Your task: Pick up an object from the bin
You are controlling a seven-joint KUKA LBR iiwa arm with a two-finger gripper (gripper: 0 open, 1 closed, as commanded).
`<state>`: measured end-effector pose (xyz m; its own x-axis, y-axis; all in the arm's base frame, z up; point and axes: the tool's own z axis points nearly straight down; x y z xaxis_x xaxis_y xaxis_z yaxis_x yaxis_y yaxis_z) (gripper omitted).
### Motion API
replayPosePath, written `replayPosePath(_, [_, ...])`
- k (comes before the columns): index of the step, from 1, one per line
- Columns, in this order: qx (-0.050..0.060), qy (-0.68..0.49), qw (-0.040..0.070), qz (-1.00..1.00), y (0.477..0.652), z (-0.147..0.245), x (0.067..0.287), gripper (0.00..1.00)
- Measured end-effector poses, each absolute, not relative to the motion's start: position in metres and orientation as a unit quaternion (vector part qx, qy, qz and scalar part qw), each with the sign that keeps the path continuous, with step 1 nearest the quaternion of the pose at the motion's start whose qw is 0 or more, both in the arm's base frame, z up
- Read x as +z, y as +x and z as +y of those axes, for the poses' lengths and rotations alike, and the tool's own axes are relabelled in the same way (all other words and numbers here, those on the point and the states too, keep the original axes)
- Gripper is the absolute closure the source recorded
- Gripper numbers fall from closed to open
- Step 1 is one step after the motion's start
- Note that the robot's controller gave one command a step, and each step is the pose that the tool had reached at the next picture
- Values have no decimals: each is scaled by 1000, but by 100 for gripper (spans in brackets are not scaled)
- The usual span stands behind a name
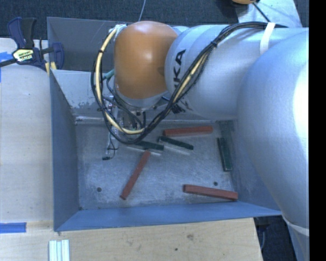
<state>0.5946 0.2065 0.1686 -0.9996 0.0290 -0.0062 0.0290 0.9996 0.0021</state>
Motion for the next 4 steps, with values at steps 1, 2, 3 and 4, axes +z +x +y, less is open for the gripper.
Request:
replayPosePath(1, [1, 164, 1, 986, 571, 196, 70, 100])
replayPosePath(2, [1, 165, 1, 986, 571, 196, 70, 0])
replayPosePath(3, [-1, 174, -3, 985, 555, 180, 94, 0])
replayPosePath(4, [0, 186, 2, 983, 545, 163, 127, 0])
